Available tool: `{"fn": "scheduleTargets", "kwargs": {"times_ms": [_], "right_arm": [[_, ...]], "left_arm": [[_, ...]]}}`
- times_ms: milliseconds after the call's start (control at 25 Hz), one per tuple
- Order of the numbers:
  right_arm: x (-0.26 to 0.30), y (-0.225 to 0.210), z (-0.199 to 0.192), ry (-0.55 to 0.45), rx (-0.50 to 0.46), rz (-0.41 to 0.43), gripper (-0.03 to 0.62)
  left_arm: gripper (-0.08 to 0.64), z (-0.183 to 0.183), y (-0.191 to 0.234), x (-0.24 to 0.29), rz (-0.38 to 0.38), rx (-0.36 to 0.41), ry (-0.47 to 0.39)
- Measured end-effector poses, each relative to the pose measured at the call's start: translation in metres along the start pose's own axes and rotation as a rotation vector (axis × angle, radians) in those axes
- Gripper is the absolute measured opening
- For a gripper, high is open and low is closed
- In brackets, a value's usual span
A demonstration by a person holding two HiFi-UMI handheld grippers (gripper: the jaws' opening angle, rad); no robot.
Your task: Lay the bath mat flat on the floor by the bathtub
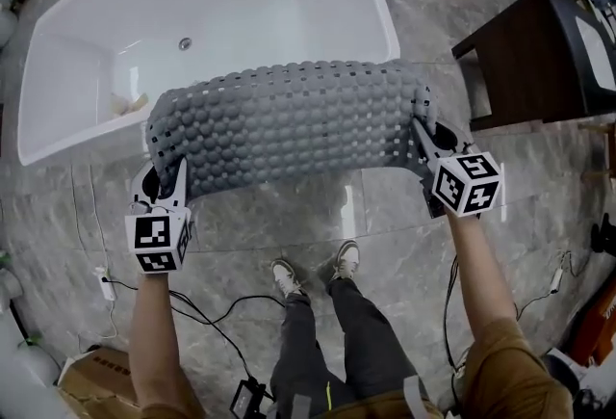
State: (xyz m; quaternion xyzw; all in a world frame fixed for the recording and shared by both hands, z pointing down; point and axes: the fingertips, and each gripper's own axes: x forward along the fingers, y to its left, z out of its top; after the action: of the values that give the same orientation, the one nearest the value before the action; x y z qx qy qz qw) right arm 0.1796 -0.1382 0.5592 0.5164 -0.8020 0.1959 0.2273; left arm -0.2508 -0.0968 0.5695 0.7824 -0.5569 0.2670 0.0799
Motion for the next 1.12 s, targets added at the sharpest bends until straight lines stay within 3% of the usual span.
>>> {"fn": "scheduleTargets", "kwargs": {"times_ms": [320,760,1120], "right_arm": [[-0.029,0.008,0.011,-0.040,-0.041,-0.015,0.051],[-0.009,0.009,0.002,0.016,-0.047,-0.040,0.051],[-0.013,0.004,0.009,0.018,-0.031,-0.071,0.051]], "left_arm": [[0.118,0.018,-0.005,-0.026,0.012,-0.001,-0.068],[0.117,0.004,-0.001,-0.008,-0.030,0.048,-0.036],[0.117,0.013,-0.006,-0.010,-0.003,0.049,-0.028]]}}
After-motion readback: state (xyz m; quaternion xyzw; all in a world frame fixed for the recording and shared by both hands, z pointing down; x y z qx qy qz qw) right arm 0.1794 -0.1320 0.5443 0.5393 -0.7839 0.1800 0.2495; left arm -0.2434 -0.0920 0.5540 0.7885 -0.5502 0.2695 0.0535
